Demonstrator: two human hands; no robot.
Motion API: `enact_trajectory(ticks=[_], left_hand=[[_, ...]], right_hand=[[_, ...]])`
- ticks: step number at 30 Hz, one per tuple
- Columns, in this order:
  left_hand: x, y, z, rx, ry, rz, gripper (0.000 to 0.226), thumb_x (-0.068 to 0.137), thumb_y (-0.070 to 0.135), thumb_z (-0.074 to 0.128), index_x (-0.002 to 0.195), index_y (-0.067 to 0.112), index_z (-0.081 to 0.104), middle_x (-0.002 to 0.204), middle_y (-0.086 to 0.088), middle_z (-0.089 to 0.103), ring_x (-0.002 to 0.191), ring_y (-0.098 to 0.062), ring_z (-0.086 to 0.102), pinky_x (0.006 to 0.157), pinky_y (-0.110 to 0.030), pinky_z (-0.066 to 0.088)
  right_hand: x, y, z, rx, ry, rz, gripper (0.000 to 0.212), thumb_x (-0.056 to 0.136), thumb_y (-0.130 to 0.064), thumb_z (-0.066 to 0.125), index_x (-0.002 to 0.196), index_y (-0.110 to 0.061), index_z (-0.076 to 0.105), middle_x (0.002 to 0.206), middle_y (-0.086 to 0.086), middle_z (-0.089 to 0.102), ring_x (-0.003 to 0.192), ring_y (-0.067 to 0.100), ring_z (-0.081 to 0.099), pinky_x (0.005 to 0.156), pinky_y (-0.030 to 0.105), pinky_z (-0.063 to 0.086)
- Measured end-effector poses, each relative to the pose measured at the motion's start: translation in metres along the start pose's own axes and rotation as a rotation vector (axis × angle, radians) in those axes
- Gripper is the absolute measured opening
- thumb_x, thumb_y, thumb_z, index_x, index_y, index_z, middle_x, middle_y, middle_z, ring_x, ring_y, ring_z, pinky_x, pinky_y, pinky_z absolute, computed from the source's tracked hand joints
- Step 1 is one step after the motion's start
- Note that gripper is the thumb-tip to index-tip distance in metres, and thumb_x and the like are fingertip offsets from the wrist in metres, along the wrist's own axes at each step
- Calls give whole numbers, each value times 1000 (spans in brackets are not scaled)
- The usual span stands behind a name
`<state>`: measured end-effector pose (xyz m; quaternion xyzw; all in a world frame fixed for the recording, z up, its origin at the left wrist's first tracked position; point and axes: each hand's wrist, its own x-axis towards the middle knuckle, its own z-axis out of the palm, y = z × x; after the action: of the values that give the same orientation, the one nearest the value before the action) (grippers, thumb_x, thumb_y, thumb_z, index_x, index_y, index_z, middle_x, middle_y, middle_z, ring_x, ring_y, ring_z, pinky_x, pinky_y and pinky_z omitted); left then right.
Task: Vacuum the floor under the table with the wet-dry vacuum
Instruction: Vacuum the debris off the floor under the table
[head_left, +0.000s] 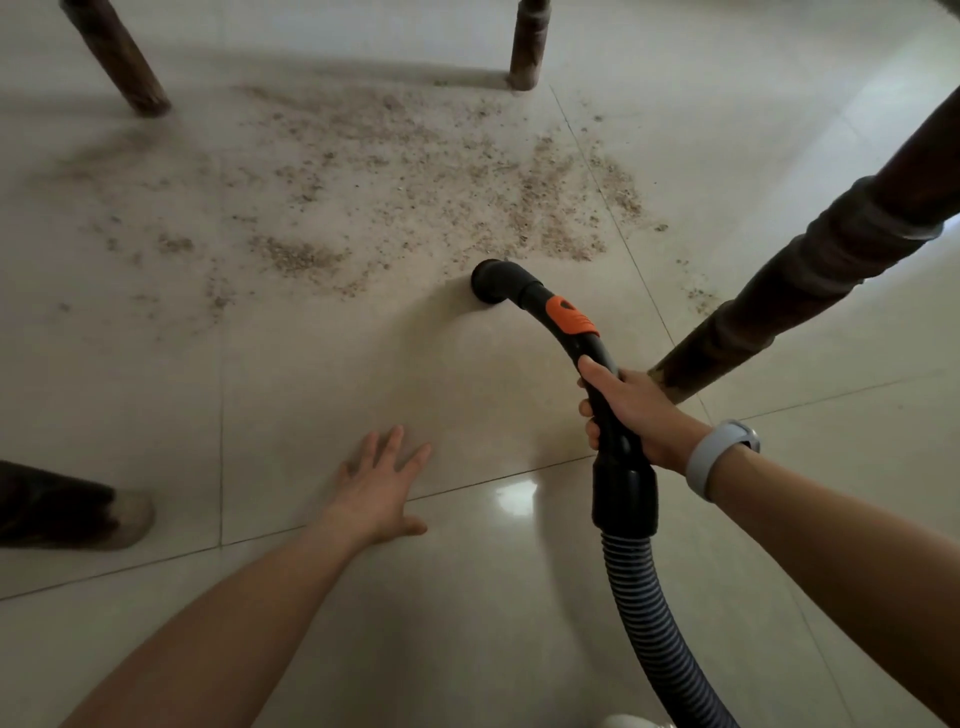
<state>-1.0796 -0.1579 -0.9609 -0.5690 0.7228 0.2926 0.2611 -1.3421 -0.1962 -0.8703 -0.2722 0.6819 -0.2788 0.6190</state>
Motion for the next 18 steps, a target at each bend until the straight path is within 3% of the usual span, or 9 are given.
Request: enact_trajectory(ticks=[6, 10, 18], left_hand=[[-2, -35, -11, -79, 1, -87, 98, 82, 53, 62, 150, 29, -4, 157, -8, -18, 144, -33, -14, 118, -48, 11], [-11, -57, -12, -218, 35, -171, 100, 81, 52, 64, 151, 29, -4, 157, -8, -18, 144, -33, -12, 114, -54, 17], [-40, -88, 40, -293, 107, -378, 105, 77, 60, 63, 148, 37, -10, 155, -5, -27, 144, -32, -17, 111, -57, 18]], right_hand=[[-3, 5, 19, -74, -76, -32, 25, 94, -36, 53, 93, -11, 50, 59, 4, 52, 43, 18, 49, 46, 29, 47], [-2, 2, 33, -146, -35, -69, 26, 94, -36, 53, 92, -10, 49, 61, 5, 51, 42, 18, 49, 46, 28, 48], [3, -2, 71, -237, -95, -125, 24, 95, -33, 53, 86, -11, 47, 61, 5, 50, 41, 19, 50, 45, 29, 46]])
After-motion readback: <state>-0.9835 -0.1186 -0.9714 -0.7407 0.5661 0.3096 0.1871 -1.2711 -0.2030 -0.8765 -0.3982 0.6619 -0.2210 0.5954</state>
